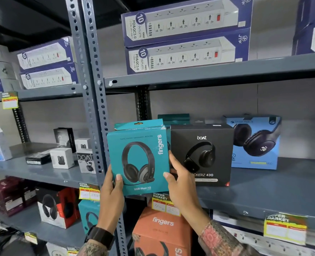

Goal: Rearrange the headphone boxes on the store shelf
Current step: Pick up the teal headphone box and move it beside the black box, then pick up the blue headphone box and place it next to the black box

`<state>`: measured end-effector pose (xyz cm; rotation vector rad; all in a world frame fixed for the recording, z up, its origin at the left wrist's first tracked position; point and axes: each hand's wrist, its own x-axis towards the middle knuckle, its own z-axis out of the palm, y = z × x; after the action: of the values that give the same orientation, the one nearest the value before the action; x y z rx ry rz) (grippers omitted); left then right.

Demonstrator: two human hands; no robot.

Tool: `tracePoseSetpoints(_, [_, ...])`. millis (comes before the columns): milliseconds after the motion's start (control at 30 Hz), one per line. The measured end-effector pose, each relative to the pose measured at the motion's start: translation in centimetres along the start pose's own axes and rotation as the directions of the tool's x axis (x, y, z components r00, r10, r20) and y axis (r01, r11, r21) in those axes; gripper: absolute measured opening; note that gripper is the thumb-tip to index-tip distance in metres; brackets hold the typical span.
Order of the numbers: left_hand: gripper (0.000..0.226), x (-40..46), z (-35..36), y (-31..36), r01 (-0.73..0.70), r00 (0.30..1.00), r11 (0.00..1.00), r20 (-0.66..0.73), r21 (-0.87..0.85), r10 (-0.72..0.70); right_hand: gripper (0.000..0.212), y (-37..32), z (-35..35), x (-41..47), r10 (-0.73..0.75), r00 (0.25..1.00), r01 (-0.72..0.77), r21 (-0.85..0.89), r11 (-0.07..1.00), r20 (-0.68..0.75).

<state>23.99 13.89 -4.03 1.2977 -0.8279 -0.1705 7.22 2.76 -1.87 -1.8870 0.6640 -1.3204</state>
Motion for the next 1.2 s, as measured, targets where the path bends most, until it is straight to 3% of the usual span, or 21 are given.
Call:
tracePoseSetpoints(333, [0.052,2.4,2.4,-1.1,-0.002,0.994,0.997,0.108,0.079,-0.007,0.079,3.3,0.8,2.0,0.067,0.996,-0.076,-0.195,0.978,-0.050])
tracePoseSetpoints(567, [0.054,3.1,2.6,-2.2,-0.020,0.995,0.991,0.097,0.135,0.007,0.085,4.4,1.2,2.3,0.030,0.996,-0.053,-0.278,0.959,-0.084])
tracePoseSetpoints(800, [0.056,2.1,2.2,-2.3,0.017,0.999,0.992,0.048,0.122,-0.023,0.075,4.5,0.1,1.0,0.053,0.997,-0.062,-0.196,0.979,-0.054])
tracePoseSetpoints(900, [0.057,0.6,2.2,-1.6,0.058,0.992,0.991,-0.122,0.118,-0.043,0.072,3.8,-1.6,-0.1,0.041,0.998,-0.048,-0.154,0.987,-0.048])
tracePoseSetpoints(1033, [0.038,-2.6,4.2,0.2,-0.040,0.944,0.995,-0.323,0.089,0.067,0.060,2.5,-6.8,-1.3,-0.012,0.996,0.012,-0.003,1.000,-0.094])
tracePoseSetpoints(1100, [0.028,-4.0,7.0,1.9,-0.099,0.954,0.995,-0.282,0.022,0.101,0.056,2.2,-10.5,-1.8,-0.035,0.991,0.044,0.068,0.997,-0.130])
tracePoseSetpoints(1200, [0.027,-5.4,12.0,5.0,-0.126,0.990,0.987,-0.075,-0.098,0.119,0.054,1.6,-15.7,-2.1,-0.038,0.984,0.061,0.130,0.990,-0.172])
